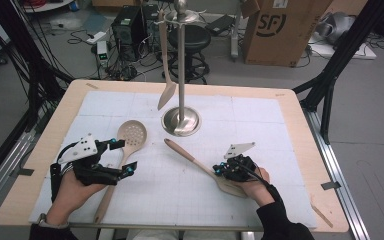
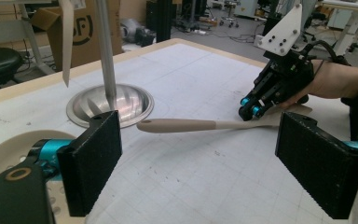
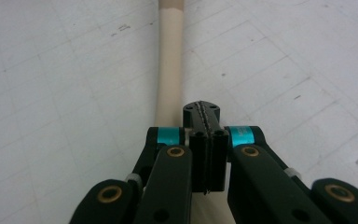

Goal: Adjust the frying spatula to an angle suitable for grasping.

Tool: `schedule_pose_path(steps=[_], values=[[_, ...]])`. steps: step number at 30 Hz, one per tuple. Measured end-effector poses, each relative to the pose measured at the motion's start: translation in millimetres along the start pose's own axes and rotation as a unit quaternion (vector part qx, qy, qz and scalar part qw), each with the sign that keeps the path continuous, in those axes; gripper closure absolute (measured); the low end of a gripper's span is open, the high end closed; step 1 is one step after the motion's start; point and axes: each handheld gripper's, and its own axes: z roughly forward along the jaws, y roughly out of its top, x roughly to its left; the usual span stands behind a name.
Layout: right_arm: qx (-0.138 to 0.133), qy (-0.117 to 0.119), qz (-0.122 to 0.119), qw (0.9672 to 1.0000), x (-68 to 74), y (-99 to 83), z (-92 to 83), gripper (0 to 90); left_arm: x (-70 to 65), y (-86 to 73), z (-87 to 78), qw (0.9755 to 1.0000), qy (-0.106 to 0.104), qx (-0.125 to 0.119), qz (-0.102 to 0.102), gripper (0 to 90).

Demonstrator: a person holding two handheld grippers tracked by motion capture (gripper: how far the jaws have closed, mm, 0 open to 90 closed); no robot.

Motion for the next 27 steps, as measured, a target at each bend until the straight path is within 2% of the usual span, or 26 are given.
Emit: schedule_pose_path(steps=[5, 14, 19, 23, 27], values=[[-0.015, -0.003, 0.009, 0.9998, -3.2, 5.2, -6.6, 90.0, 0.7, 0.1, 0.9, 1.0000, 0.000, 0.000, 0.000, 15.1], [-0.005, 0.005, -0.016, 0.9998, 2.3, 27.4, -8.1, 90.0, 0.8, 0.6, -1.4, 1.0000, 0.000, -0.003, 0.002, 15.1], [0.017, 0.010, -0.022, 0.9996, 1.5, 35.4, 0.0, 90.0, 0.9, 0.3, -1.8, 1.0000, 0.000, -0.002, 0.001, 15.1], [0.053, 0.010, -0.026, 0.9982, 2.3, 33.7, 9.2, 90.0, 1.2, 0.3, -2.5, 1.0000, 0.001, -0.003, 0.000, 15.1], [0.057, 0.019, -0.037, 0.9975, 7.1, 34.5, 8.4, 90.0, 1.1, 0.3, -2.7, 1.0000, 0.001, -0.003, 0.001, 15.1]])
